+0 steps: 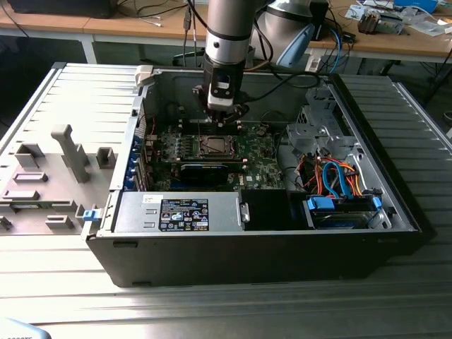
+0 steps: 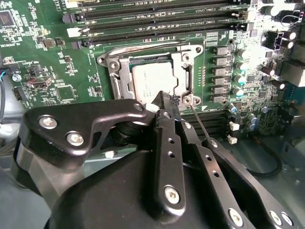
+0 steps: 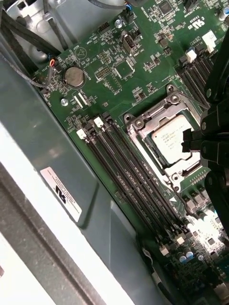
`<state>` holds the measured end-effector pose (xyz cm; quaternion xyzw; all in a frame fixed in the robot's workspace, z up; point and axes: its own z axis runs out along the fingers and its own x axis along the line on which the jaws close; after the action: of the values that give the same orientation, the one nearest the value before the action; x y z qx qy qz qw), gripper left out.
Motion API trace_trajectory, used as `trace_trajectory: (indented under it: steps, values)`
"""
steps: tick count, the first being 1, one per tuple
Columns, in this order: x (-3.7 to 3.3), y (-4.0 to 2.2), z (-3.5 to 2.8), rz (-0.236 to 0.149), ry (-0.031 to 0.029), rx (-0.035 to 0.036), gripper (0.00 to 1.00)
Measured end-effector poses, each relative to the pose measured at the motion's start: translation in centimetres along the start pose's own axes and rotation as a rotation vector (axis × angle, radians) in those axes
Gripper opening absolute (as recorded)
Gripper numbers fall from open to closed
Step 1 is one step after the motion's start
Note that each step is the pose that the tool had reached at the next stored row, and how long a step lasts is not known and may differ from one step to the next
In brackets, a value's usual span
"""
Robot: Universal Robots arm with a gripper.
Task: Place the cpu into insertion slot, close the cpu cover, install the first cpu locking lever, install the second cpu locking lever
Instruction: 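Install the first cpu locking lever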
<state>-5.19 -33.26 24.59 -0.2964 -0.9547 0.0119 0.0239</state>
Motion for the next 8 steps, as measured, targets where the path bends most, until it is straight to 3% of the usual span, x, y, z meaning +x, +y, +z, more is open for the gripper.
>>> trace_trajectory:
  steps: [8]
  values:
    - [0.0, 0.0, 0.0, -0.041, -0.0015, 0.0015, 0.11]
